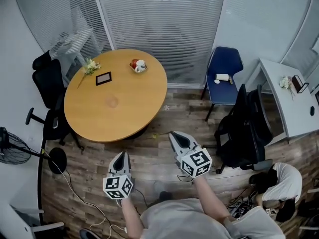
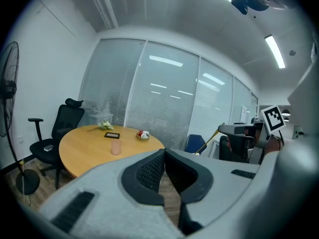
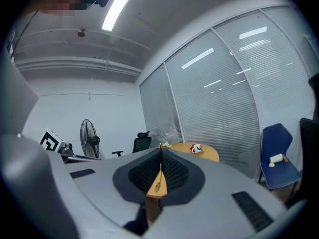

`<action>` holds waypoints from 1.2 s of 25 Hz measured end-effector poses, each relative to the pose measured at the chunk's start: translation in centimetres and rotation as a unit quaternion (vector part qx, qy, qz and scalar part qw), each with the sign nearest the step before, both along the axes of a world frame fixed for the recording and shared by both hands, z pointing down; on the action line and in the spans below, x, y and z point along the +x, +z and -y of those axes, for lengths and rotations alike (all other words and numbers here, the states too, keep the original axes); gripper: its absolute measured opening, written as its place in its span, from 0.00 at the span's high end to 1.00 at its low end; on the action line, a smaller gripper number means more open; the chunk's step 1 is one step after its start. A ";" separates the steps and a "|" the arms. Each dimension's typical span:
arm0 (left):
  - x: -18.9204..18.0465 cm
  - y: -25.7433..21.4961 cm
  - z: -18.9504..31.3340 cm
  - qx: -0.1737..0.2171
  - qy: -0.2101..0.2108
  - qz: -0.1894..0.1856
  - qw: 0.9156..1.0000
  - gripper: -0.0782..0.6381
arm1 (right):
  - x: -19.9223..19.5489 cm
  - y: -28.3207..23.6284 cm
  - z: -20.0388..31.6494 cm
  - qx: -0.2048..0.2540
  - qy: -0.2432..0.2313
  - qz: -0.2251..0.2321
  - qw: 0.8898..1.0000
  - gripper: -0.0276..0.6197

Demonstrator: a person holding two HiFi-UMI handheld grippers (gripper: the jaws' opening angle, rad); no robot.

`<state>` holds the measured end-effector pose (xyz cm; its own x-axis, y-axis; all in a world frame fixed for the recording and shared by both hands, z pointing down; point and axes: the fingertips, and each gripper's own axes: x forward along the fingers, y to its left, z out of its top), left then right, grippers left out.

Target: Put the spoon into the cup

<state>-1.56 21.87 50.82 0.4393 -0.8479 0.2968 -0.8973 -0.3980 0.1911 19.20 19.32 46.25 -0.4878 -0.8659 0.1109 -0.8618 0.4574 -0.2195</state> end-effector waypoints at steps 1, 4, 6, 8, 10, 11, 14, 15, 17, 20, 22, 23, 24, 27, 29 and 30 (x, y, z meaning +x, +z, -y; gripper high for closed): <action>-0.9 0.0 0.9 0.001 0.000 -0.002 1.000 0.88 | -0.8 0.0 0.8 0.001 0.000 -0.001 1.000 0.95; -3.1 -0.1 3.1 0.002 0.002 -0.019 1.000 0.88 | -3.0 -0.2 2.9 0.006 0.000 0.000 1.000 0.95; -4.7 -0.3 4.4 0.003 0.002 -0.028 1.000 0.88 | -4.3 -0.2 4.1 0.011 0.002 0.004 1.000 0.95; -6.3 -0.5 5.5 0.004 -0.001 -0.026 1.000 0.88 | -5.5 -0.2 5.1 0.012 0.003 0.007 1.000 0.95; -7.6 -0.8 6.4 0.004 -0.007 -0.027 1.000 0.88 | -6.4 -0.3 5.9 0.012 0.001 0.007 1.000 0.95; -8.0 -1.0 6.7 0.004 -0.010 -0.030 1.000 0.88 | -6.8 -0.4 6.4 0.012 0.000 0.008 1.000 0.95; -8.9 -1.1 7.5 0.005 -0.010 -0.036 0.999 0.88 | -7.9 -0.3 8.0 0.012 -0.009 0.011 1.000 0.95; -9.2 -0.9 7.7 0.003 -0.011 -0.040 0.999 0.88 | -8.3 -0.2 8.6 0.011 -0.012 0.013 1.000 0.95; -9.9 -0.3 8.3 -0.005 -0.012 -0.043 0.999 0.88 | -9.0 0.2 9.9 0.009 -0.016 0.020 1.000 0.95; -11.5 0.6 9.5 -0.018 -0.021 -0.038 0.999 0.88 | -10.1 0.9 12.0 0.003 -0.019 0.028 0.999 0.95; -12.6 0.6 10.9 -0.019 -0.029 -0.043 0.998 0.88 | -11.2 1.1 13.7 0.001 -0.026 0.028 0.999 0.95; -13.1 0.4 11.8 -0.017 -0.032 -0.043 0.998 0.88 | -11.7 1.1 14.7 0.002 -0.029 0.028 0.999 0.95; -13.4 0.3 12.7 -0.016 -0.031 -0.041 0.999 0.88 | -12.2 1.1 15.8 0.003 -0.031 0.028 0.999 0.95; -13.9 0.4 15.3 -0.019 -0.020 -0.025 0.999 0.88 | -13.0 1.0 18.8 0.004 -0.033 0.028 0.999 0.95; -14.2 0.9 17.0 -0.027 -0.012 -0.019 0.999 0.88 | -13.2 1.4 20.9 0.003 -0.034 0.023 0.999 0.95; -14.3 1.2 17.9 -0.031 -0.007 -0.015 0.999 0.88 | -13.1 1.6 22.1 0.002 -0.034 0.020 0.999 0.95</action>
<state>-15.89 3.92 52.04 0.4370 -0.8343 0.3360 -0.8961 -0.3718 0.2422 6.06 -2.74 47.88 -0.5500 -0.8307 0.0863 -0.8189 0.5161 -0.2509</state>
